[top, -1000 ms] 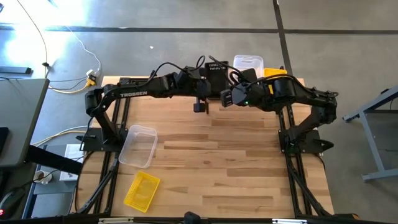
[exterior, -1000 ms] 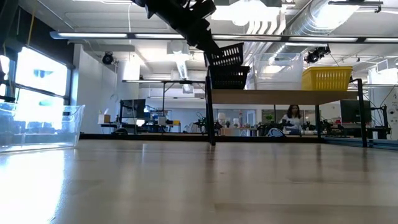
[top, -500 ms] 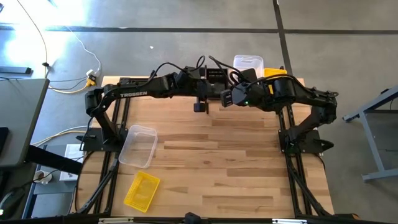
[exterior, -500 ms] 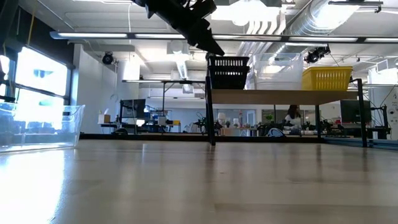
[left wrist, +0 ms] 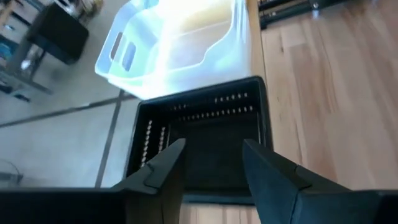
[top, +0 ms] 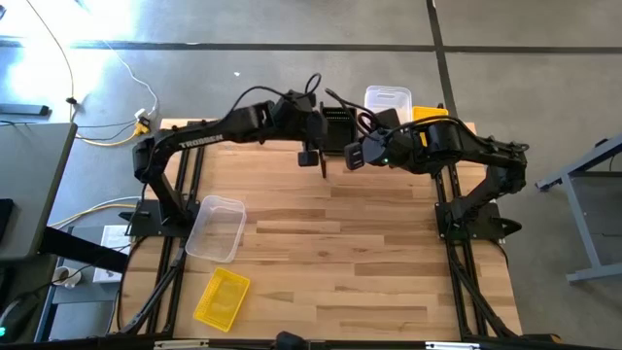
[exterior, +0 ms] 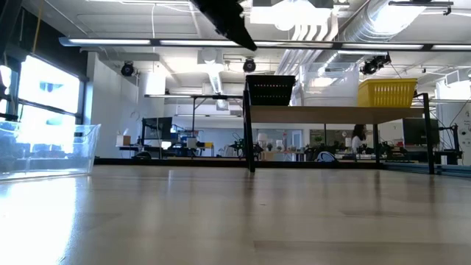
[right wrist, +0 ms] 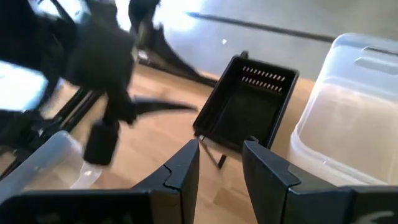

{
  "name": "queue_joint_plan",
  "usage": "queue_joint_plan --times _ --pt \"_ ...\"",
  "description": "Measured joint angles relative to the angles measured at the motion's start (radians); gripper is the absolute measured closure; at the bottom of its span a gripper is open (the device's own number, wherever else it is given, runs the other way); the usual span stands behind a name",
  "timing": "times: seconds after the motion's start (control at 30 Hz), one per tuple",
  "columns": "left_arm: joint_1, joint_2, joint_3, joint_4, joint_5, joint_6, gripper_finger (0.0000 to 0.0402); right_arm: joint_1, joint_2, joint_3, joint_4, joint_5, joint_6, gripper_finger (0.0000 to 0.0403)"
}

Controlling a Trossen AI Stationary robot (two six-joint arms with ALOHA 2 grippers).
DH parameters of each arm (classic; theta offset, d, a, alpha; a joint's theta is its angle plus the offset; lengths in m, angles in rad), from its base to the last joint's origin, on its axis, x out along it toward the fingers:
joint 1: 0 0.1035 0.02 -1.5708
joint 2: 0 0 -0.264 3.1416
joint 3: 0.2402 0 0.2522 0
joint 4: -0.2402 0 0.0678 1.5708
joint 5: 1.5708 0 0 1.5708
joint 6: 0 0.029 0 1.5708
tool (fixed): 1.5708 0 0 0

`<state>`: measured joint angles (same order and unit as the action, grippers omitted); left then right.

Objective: Stack baskets on shelf by color
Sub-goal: Stack the transparent bin on top of the stacked transparent bins on the shelf

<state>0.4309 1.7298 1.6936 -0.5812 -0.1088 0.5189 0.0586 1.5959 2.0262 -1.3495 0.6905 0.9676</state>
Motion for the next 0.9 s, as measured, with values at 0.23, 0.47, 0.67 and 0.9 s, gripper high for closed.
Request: queue_joint_plan --times 0.23,0.47,0.67,0.9 --pt "0.014 -0.052 0.106 -0.196 0.026 -0.043 0.0259 0.0 0.0 0.0 -0.001 -0.048 -0.034 0.0295" --pt "0.021 -0.185 0.106 -0.358 0.019 -0.2 0.0259 0.0 0.0 0.0 0.0 -0.053 -0.06 0.0295" --pt "0.019 -0.278 0.106 -0.588 0.018 -0.41 0.0259 0.0 0.0 0.0 0.0 -0.087 -0.096 0.0295" --pt "0.001 -0.395 0.035 -0.704 0.015 -0.645 0.0259 0.0 0.002 0.0 0.0 -0.114 -0.14 0.0295"
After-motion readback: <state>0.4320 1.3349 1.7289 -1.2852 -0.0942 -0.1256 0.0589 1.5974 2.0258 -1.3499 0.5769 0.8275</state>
